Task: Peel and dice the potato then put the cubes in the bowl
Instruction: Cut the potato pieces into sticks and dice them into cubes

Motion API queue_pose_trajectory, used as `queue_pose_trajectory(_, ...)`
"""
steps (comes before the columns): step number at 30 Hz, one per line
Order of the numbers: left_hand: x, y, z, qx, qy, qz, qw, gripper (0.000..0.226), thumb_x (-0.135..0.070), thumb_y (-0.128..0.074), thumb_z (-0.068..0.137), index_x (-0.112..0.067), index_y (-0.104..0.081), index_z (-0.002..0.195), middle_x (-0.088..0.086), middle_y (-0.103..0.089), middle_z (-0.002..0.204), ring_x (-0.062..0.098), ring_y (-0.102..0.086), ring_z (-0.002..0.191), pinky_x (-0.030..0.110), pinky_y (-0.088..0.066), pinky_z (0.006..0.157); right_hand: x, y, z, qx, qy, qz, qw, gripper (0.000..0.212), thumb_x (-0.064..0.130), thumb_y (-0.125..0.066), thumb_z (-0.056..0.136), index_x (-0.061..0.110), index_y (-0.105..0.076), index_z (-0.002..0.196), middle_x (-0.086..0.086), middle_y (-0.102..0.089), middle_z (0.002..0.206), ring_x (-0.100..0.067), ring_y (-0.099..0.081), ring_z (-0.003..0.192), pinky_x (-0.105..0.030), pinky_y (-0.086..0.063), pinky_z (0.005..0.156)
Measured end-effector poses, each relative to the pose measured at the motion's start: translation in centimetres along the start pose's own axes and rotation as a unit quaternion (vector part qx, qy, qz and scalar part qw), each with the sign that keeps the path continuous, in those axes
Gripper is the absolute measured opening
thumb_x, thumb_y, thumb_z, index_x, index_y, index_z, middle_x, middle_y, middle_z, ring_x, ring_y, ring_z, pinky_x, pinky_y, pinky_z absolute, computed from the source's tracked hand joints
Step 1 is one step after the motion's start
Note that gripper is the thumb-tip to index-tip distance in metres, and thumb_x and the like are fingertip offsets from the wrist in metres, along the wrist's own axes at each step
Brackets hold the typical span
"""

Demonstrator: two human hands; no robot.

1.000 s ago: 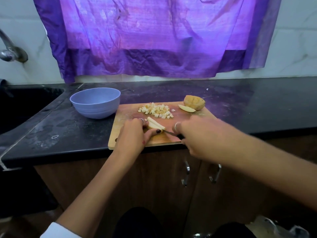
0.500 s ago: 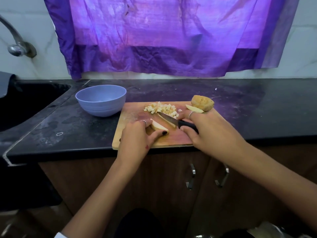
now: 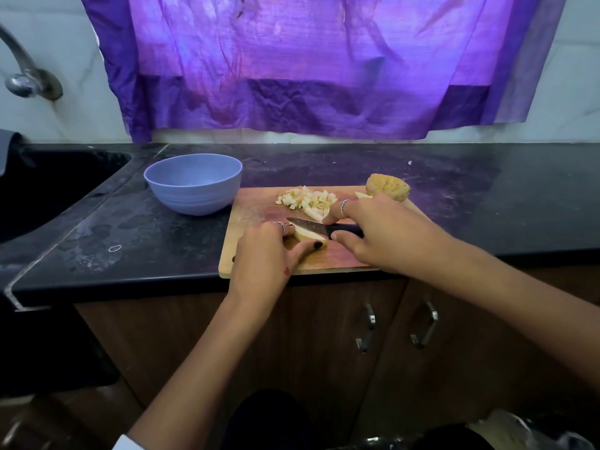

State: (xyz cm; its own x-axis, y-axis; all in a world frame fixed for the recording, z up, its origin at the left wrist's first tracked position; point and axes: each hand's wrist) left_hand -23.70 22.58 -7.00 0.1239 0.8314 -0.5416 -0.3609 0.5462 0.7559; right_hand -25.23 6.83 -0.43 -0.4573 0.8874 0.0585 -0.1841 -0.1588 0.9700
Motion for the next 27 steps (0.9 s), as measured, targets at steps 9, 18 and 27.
queue_pose_trajectory(9, 0.1, -0.1, 0.3, 0.008, 0.000, 0.012, 1.000, 0.060, -0.057, -0.064, 0.080, -0.016, -0.063, 0.124, 0.002, -0.068, 0.116, 0.016, -0.060, 0.106, 0.023, -0.039, 0.084, 0.7, 3.8, 4.5, 0.139, 0.021, -0.009, 0.990, 0.014, 0.021, -0.062, 0.087, 0.024, -0.065, 0.100, -0.011, -0.070, 0.090, -0.029, -0.065, 0.076, -0.036, -0.052, 0.066)
queue_pose_trajectory(18, 0.3, -1.0, 0.1, -0.049, -0.098, 0.011, 0.994, 0.035, -0.042, -0.068, 0.084, -0.010, -0.072, 0.099, 0.002, -0.064, 0.104, 0.017, -0.059, 0.093, 0.033, -0.050, 0.079, 0.2, 4.0, 5.0, 0.162, 0.002, 0.019, 0.987, 0.012, 0.023, -0.060, 0.090, 0.023, -0.063, 0.101, 0.003, -0.047, 0.040, -0.010, -0.035, 0.027, -0.014, -0.030, 0.032)
queue_pose_trajectory(27, 0.6, -1.2, 0.2, -0.081, -0.151, 0.036, 0.984, 0.029, -0.032, -0.073, 0.082, -0.004, -0.073, 0.088, 0.005, -0.060, 0.098, 0.021, -0.052, 0.101, 0.032, -0.045, 0.082, 0.0, 3.9, 4.5, 0.161, -0.013, 0.046, 0.986, 0.012, 0.020, -0.058, 0.092, 0.019, -0.061, 0.103, 0.007, -0.039, 0.028, -0.009, -0.030, 0.023, -0.012, -0.027, 0.029)
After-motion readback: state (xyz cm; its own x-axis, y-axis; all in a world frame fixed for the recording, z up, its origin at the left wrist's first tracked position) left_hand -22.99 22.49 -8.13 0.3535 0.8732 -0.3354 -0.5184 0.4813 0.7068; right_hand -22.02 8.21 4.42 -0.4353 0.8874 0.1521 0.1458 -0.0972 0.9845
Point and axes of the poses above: each hand's wrist, its own z-axis towards the middle knuckle, its own y-axis out of the back of the hand, x = y × z
